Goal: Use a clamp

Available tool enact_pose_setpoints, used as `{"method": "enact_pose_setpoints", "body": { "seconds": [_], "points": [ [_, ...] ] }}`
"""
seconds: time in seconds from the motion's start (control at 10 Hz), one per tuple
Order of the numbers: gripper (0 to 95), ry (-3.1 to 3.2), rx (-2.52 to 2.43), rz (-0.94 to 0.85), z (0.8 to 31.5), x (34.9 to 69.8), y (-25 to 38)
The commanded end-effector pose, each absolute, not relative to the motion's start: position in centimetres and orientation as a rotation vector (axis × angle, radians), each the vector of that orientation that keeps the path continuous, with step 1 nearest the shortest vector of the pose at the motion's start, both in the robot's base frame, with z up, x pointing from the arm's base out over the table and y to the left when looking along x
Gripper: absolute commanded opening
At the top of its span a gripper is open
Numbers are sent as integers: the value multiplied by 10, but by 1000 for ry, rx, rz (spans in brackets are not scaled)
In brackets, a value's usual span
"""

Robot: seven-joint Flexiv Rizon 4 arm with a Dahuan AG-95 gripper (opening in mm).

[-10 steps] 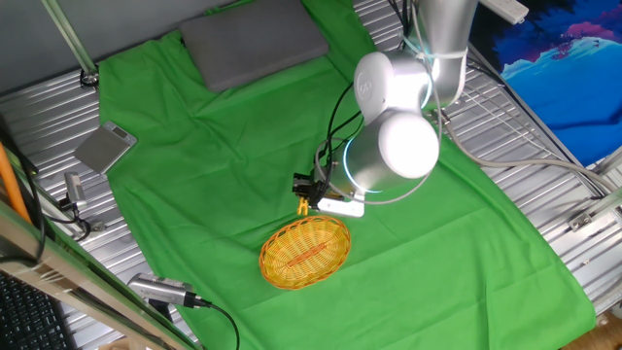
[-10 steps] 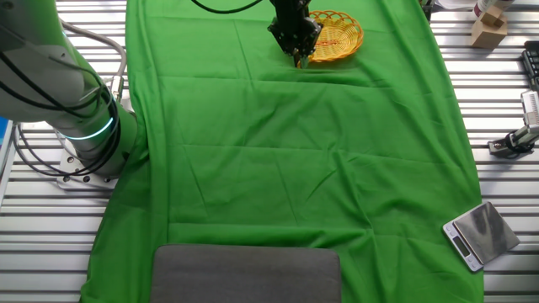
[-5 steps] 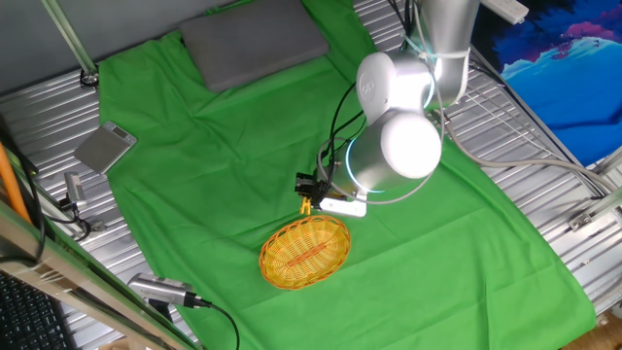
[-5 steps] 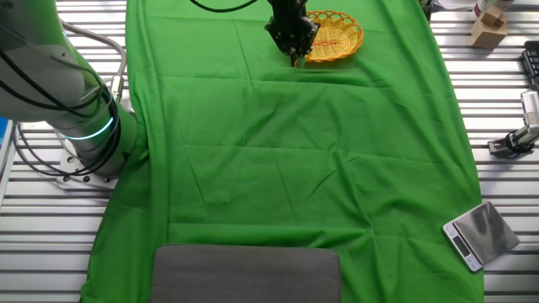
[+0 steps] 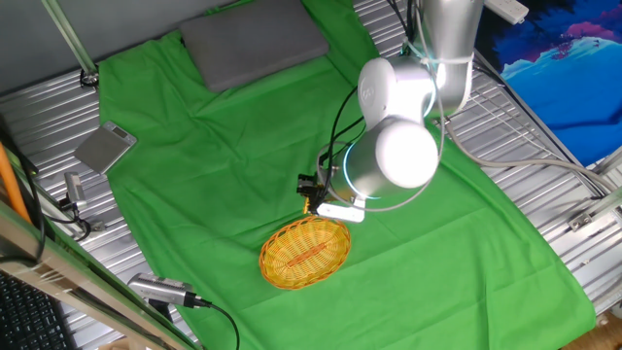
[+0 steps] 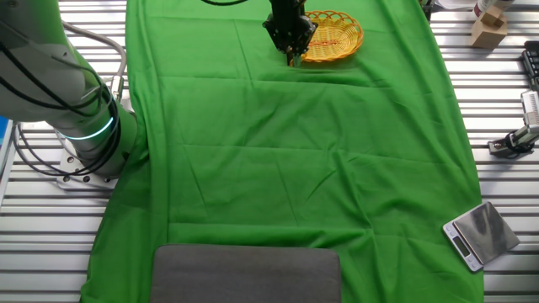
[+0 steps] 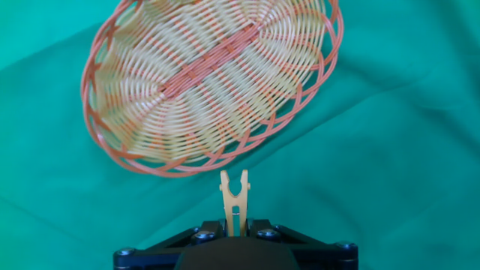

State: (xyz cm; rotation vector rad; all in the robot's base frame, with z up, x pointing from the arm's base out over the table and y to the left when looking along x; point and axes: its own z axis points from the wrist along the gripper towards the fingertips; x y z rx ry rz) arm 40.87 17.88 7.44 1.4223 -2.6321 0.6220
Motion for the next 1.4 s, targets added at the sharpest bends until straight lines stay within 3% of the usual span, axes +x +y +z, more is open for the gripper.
{"method": "enact_pose_setpoints", "body": {
  "seconds": [0.1,1.4],
  "points": [
    [0,-2637,1386,616,73,401,183],
    [0,-2627,1285,633,76,375,208]
  ]
}}
